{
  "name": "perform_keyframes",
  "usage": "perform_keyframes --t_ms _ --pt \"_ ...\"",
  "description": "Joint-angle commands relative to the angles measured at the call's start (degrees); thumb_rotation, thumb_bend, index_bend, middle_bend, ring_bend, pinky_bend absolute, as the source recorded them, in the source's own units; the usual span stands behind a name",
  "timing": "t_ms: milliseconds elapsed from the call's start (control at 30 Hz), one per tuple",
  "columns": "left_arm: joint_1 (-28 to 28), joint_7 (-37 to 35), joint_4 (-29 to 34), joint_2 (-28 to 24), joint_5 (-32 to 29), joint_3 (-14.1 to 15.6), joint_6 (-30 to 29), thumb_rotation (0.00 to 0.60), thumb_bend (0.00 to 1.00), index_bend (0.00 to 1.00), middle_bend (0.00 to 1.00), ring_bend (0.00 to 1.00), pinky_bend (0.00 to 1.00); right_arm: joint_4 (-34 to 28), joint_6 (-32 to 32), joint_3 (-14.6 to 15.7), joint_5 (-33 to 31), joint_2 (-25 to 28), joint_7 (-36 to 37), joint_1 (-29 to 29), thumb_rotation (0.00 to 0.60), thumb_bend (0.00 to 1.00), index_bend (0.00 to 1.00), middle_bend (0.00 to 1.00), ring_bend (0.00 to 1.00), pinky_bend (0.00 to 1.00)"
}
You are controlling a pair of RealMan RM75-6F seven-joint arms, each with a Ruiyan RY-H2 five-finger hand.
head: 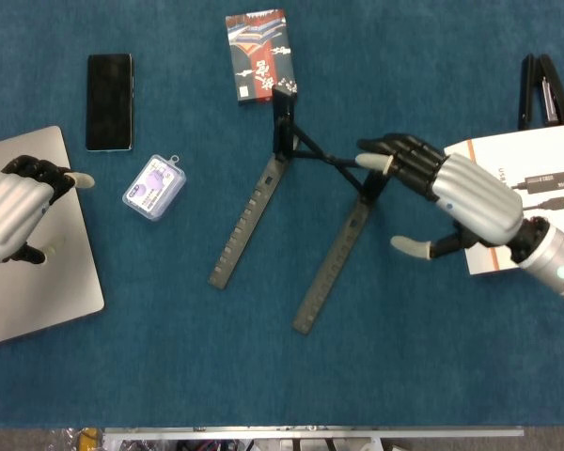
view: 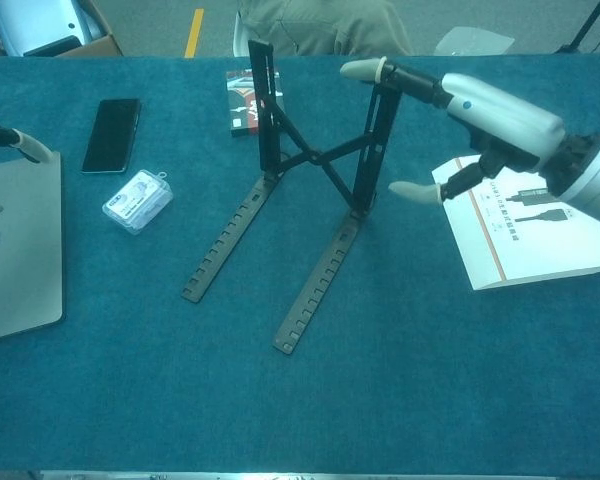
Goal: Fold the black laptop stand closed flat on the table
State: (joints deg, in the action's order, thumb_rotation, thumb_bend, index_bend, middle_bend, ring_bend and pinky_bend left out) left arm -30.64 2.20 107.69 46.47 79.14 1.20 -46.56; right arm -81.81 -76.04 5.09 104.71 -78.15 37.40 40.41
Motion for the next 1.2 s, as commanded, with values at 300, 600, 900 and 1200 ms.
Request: perform_keyframes --t_ms 300,600,900,1200 --pt "-0.2 0.5 0.3 -0.1 0.2 -0.1 0.1 0.6 0.36 0.19 0.19 0.13 0.11 -3.7 0.1 3.0 4.2 1.0 2.2 0.4 0.6 0.25 0.0 0.02 0.0 0.06" --pt "-0.3 0.6 1.1 -0.8 0.4 -0.2 -0.2 0.6 0.36 0.19 0.19 0.13 0.12 -5.6 -1.1 5.0 8.4 1.4 5.7 1.7 0.6 0.25 0.0 0.02 0.0 0.06" --pt "0.0 -1.2 0.8 -0.4 0.9 -1.3 -2.1 0.6 0.36 0.19 0.2 0.13 0.11 -6.1 -1.7 4.2 8.3 2.0 1.6 1.4 0.6 0.25 0.0 0.02 0.0 0.06" --pt "-2.5 -3.3 0.2 1.8 -0.4 -1.9 2.3 0.6 0.36 0.19 0.22 0.15 0.11 -3.5 1.9 2.4 5.3 1.9 -14.8 -0.4 0.6 0.19 0.0 0.0 0.0 0.06"
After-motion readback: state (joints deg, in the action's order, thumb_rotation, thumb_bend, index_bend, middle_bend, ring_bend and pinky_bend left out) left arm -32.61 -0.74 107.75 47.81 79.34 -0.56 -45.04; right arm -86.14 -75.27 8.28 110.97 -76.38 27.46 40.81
